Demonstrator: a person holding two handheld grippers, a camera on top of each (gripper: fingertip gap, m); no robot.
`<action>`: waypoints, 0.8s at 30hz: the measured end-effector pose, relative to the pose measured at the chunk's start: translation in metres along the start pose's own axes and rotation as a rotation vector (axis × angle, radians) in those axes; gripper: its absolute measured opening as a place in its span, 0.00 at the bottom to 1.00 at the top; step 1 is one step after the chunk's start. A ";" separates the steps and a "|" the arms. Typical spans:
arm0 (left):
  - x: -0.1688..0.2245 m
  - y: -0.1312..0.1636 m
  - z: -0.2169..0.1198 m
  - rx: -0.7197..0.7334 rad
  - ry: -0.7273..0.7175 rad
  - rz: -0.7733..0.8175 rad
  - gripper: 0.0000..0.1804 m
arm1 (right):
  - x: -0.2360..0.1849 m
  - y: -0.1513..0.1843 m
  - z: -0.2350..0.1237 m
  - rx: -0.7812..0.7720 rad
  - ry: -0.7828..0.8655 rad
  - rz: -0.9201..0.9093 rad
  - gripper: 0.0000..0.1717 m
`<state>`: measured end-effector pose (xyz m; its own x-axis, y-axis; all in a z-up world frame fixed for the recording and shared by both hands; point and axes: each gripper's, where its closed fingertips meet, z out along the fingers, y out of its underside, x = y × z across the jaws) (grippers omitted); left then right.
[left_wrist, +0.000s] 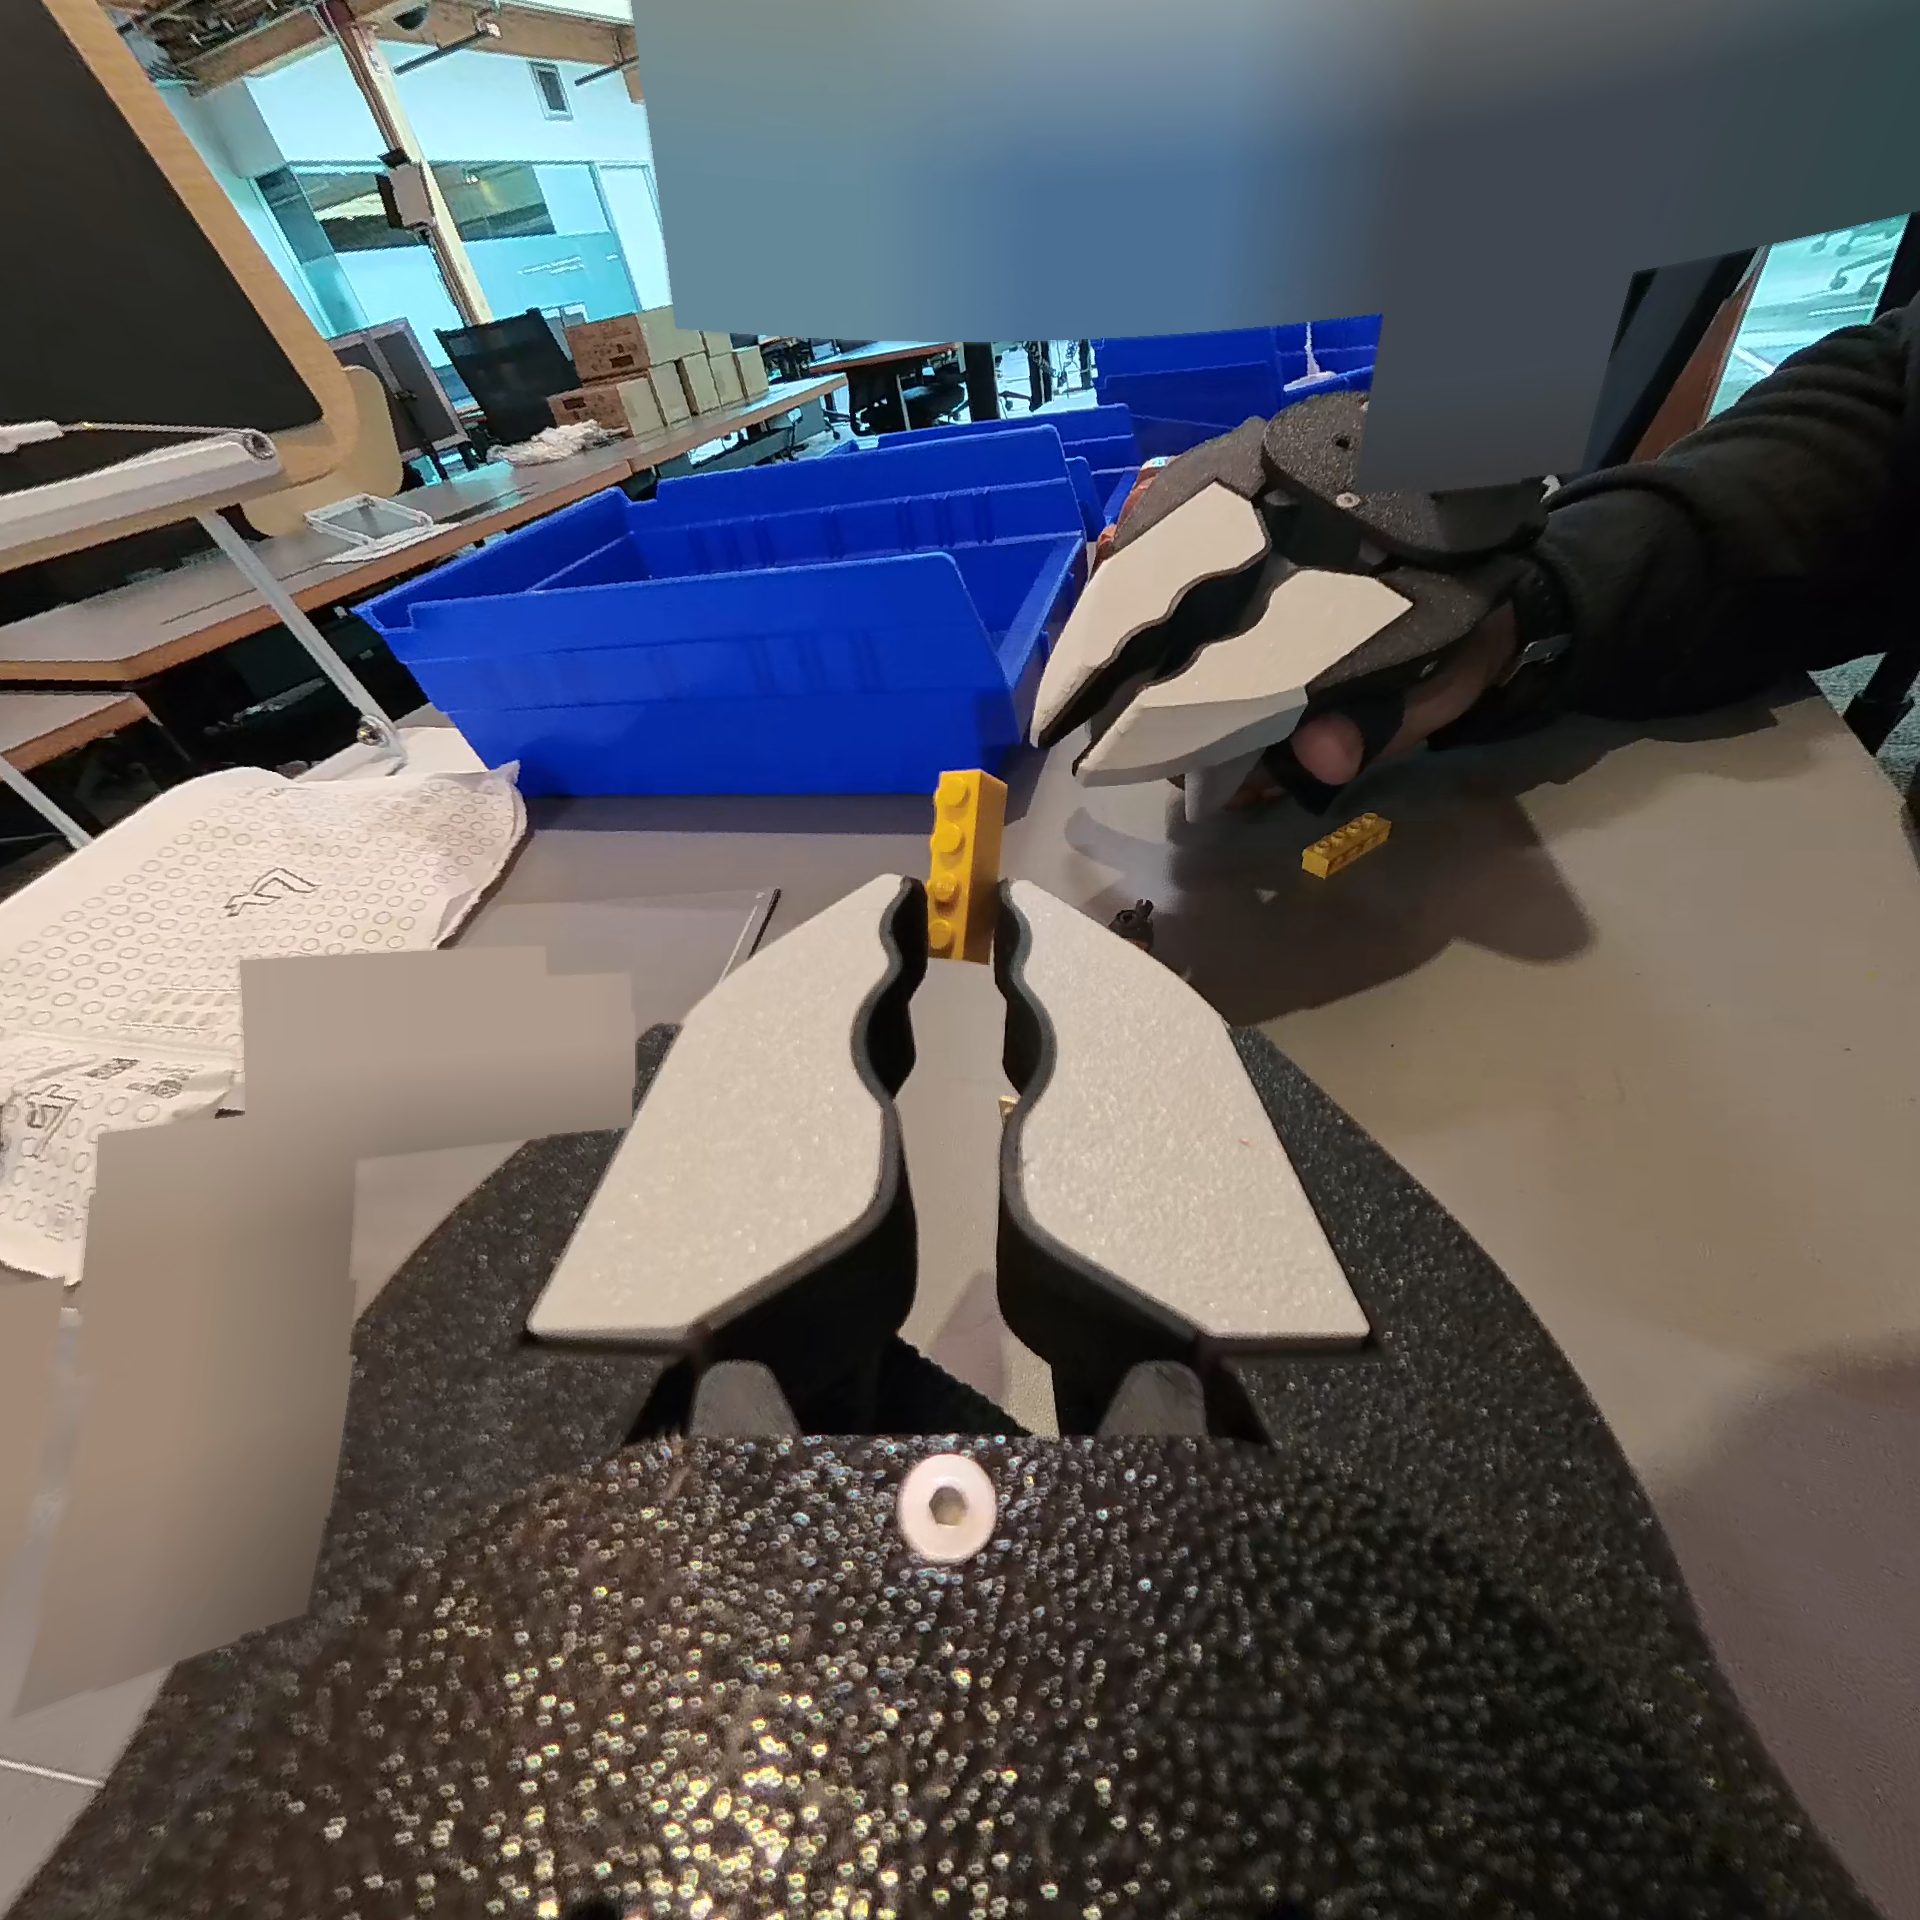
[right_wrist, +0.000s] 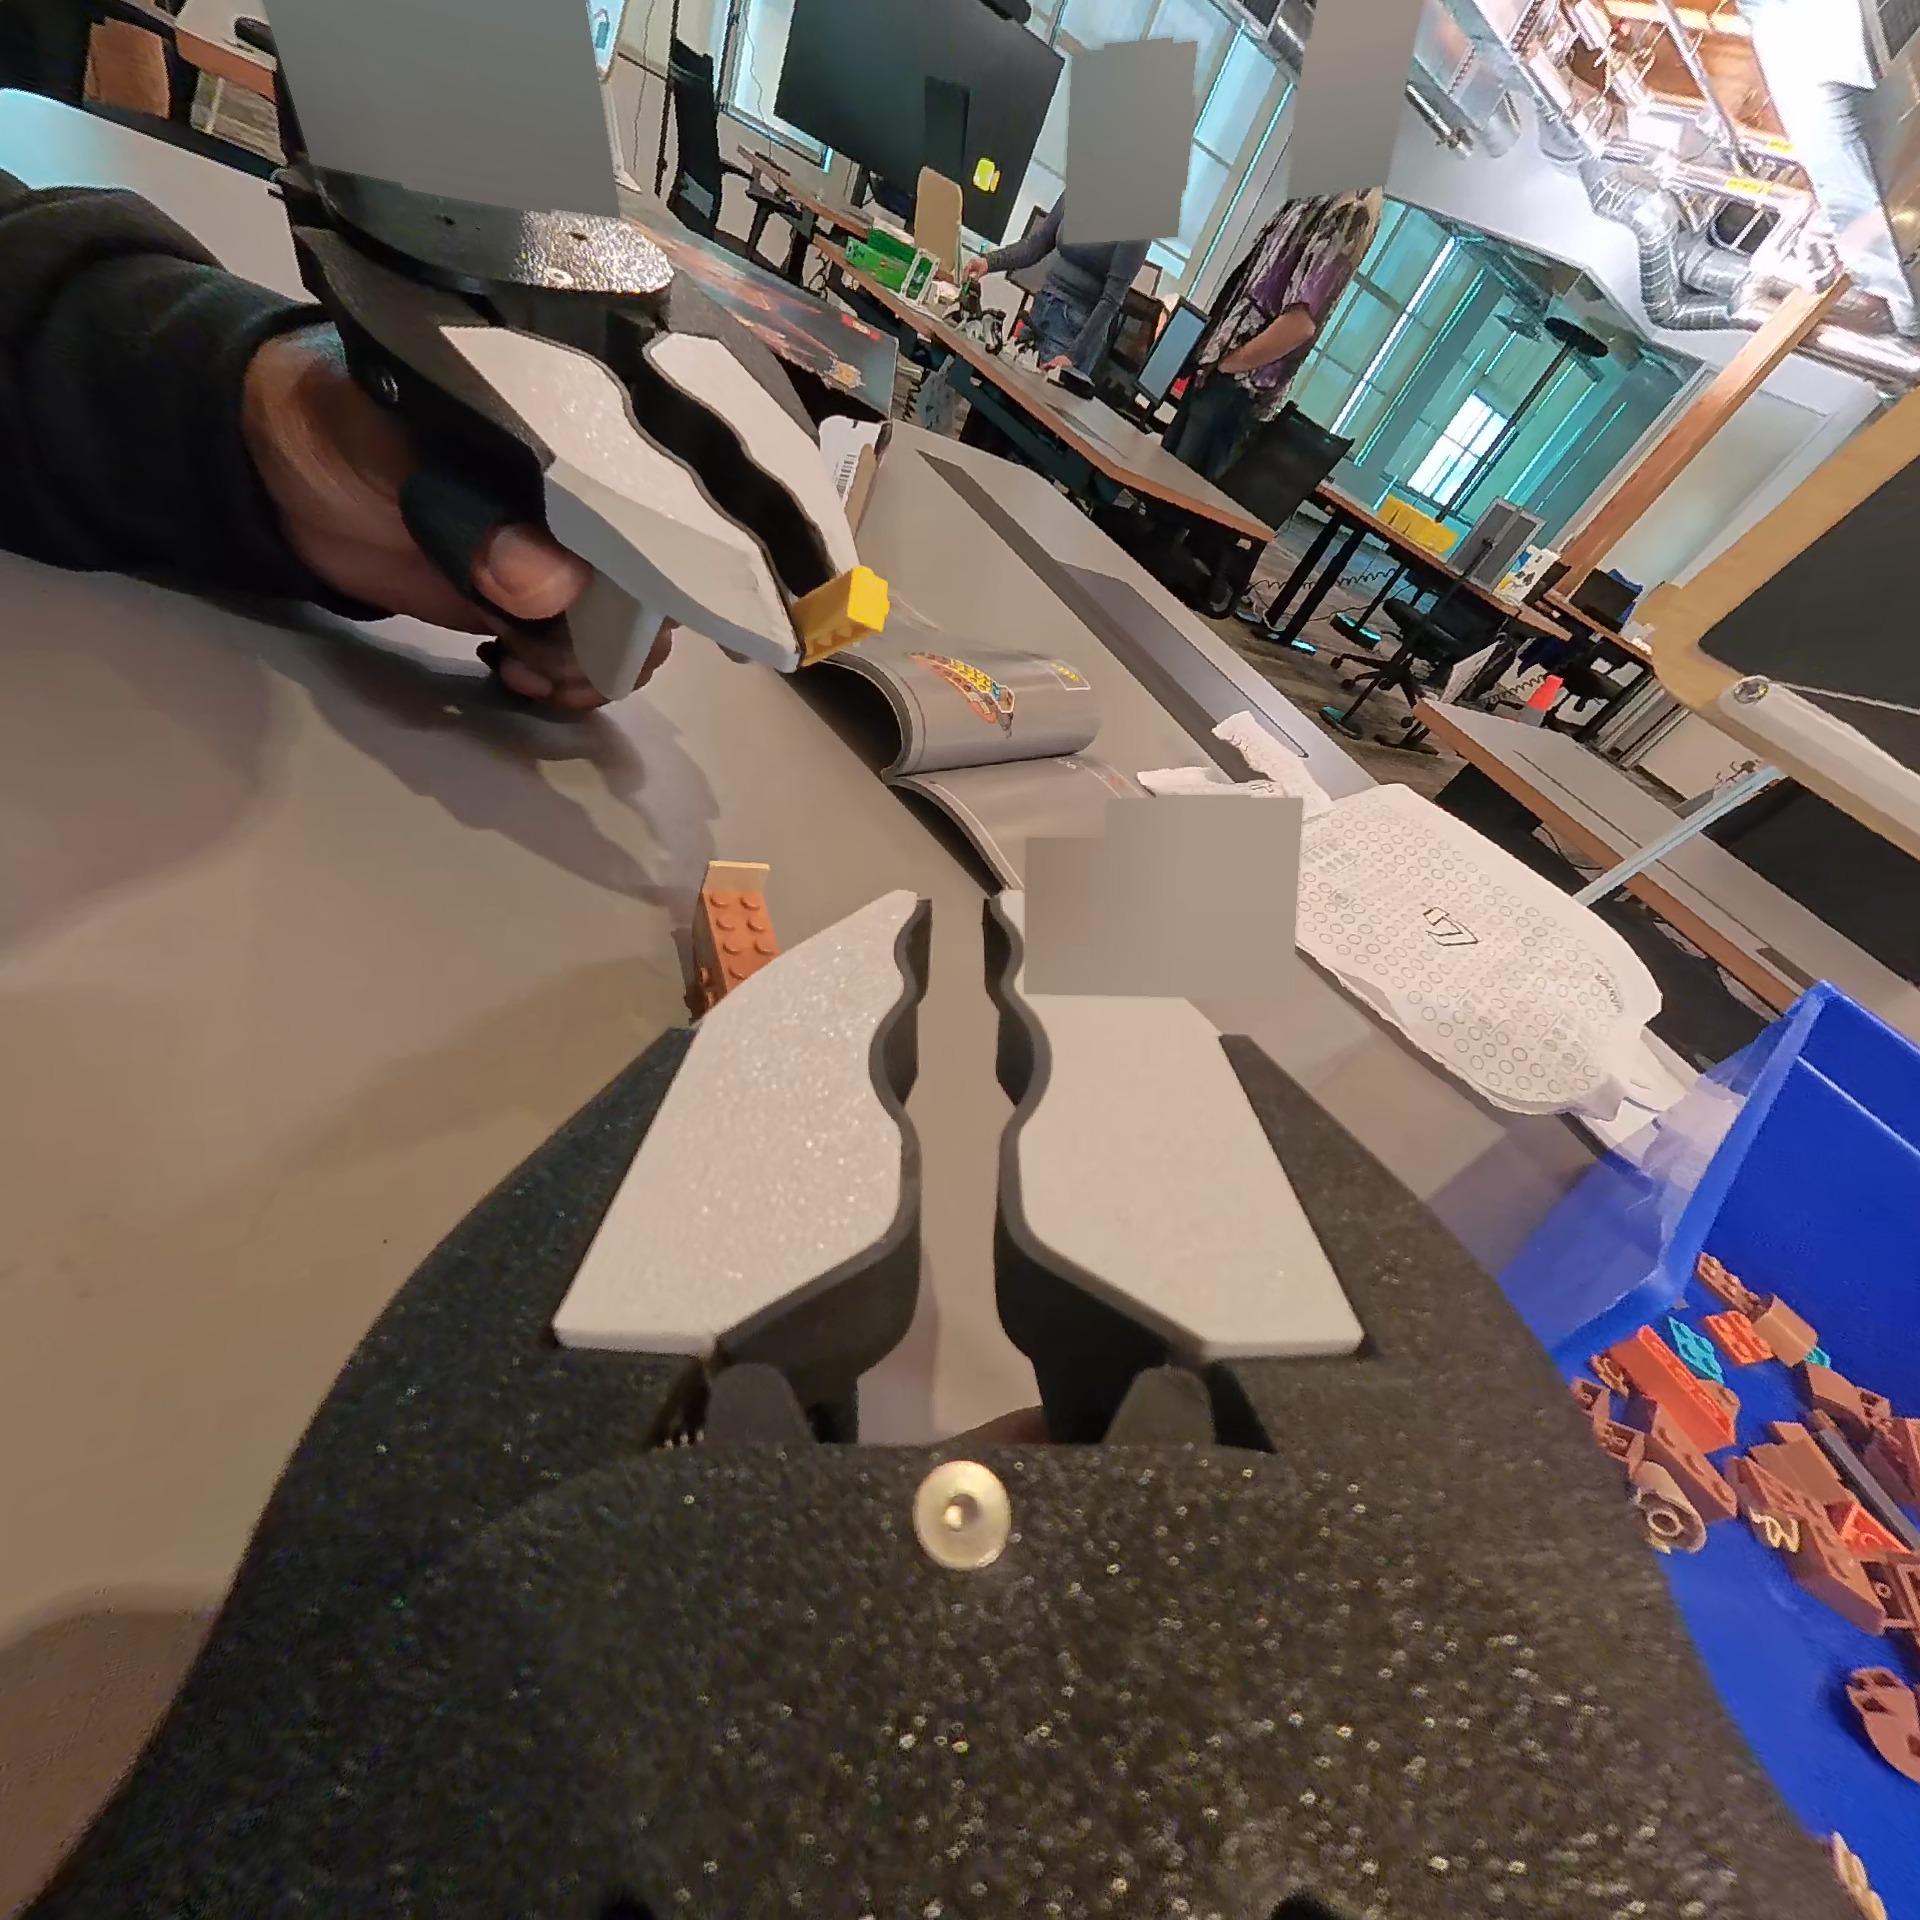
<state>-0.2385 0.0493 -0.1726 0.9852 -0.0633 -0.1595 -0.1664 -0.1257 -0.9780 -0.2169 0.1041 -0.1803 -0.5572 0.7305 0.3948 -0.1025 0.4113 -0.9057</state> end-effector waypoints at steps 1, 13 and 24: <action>0.000 0.000 0.000 -0.001 0.000 0.000 0.07 | 0.000 0.000 0.000 -0.001 0.002 -0.002 0.05; -0.002 0.002 0.001 -0.044 0.015 0.018 0.07 | 0.009 0.007 -0.007 -0.076 -0.085 0.044 0.14; 0.014 0.011 0.014 -0.304 0.163 0.249 0.07 | -0.017 0.037 -0.007 -0.222 -0.302 0.113 0.19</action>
<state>-0.2265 0.0608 -0.1876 0.8981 -0.2810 -0.3384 -0.4269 -0.3712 -0.8246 -0.2054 0.1112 -0.2192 -0.7755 0.5984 0.2014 0.1359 0.4698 -0.8723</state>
